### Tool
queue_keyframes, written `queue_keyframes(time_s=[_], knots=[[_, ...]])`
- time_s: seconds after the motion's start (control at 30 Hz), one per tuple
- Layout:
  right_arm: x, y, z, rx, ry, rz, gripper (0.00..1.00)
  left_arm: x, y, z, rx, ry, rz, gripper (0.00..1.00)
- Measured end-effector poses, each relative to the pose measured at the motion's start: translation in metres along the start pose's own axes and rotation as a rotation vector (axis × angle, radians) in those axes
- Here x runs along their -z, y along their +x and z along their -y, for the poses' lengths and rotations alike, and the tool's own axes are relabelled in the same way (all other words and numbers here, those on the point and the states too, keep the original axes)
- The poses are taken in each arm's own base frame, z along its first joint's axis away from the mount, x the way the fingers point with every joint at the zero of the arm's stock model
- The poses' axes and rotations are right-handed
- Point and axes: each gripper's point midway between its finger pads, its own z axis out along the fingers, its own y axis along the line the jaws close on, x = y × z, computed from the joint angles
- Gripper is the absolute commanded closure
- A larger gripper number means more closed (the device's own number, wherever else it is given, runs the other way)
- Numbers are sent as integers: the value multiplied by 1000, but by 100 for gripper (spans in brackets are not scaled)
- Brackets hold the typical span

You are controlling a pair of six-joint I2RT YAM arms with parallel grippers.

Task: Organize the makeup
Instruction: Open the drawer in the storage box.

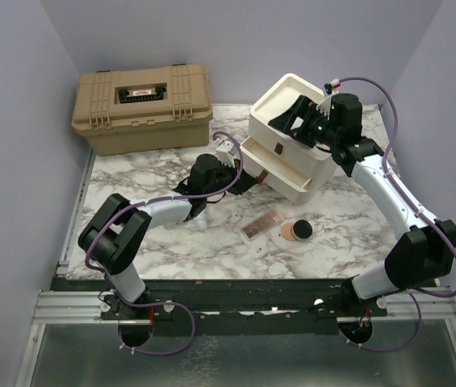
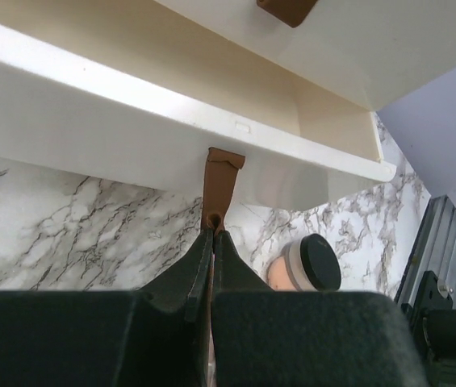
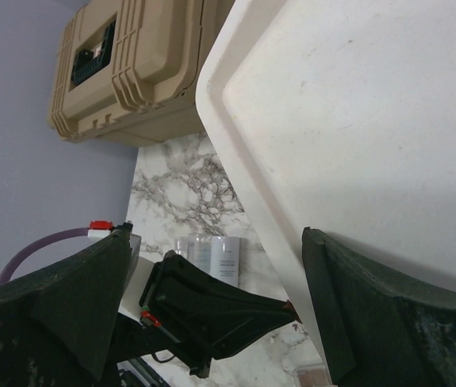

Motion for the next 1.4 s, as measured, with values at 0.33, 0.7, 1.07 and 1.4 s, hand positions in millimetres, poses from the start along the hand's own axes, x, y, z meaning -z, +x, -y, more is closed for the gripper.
queue_keyframes(time_s=[0.33, 0.7, 1.07, 1.4], knots=[[-1, -1, 1, 0, 3, 0, 6, 21, 7, 3, -35, -23, -36, 100], [-2, -1, 2, -1, 6, -3, 6, 29, 8, 4, -53, -37, -61, 100], [-2, -1, 2, -1, 6, -3, 6, 36, 16, 1, -56, -60, -102, 100], [-2, -1, 2, -1, 5, -4, 6, 46, 21, 1, -60, -84, -123, 80]])
